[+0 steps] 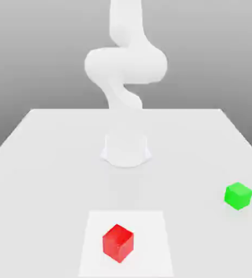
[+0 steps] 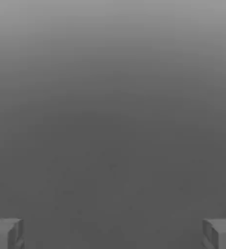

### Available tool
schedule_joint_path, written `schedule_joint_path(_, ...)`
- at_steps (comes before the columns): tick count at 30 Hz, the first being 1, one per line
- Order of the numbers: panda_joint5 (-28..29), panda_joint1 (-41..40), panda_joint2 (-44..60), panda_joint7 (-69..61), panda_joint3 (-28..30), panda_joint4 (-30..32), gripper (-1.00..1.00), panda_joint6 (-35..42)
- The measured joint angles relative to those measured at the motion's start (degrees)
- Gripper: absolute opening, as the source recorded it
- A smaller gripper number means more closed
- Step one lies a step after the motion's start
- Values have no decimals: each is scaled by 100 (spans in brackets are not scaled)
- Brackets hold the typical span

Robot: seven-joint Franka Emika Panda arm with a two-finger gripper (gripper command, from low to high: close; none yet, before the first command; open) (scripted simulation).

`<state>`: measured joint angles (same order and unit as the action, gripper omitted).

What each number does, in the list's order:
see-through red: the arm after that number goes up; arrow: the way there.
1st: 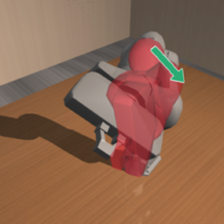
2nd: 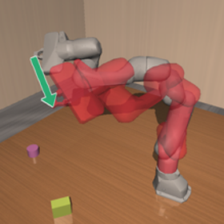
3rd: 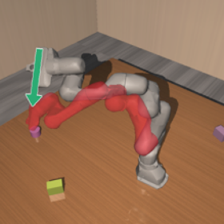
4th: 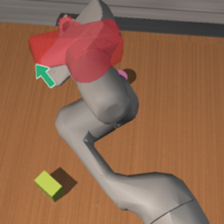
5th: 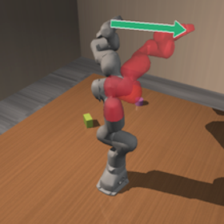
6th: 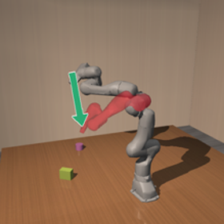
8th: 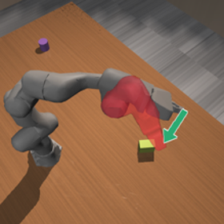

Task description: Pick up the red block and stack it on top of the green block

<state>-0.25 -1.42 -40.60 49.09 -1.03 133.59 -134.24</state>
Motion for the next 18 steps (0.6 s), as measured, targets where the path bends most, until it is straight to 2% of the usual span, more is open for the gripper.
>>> schedule_joint_path(18,168,-654,3775,2610,-470,1315,0,-1797)
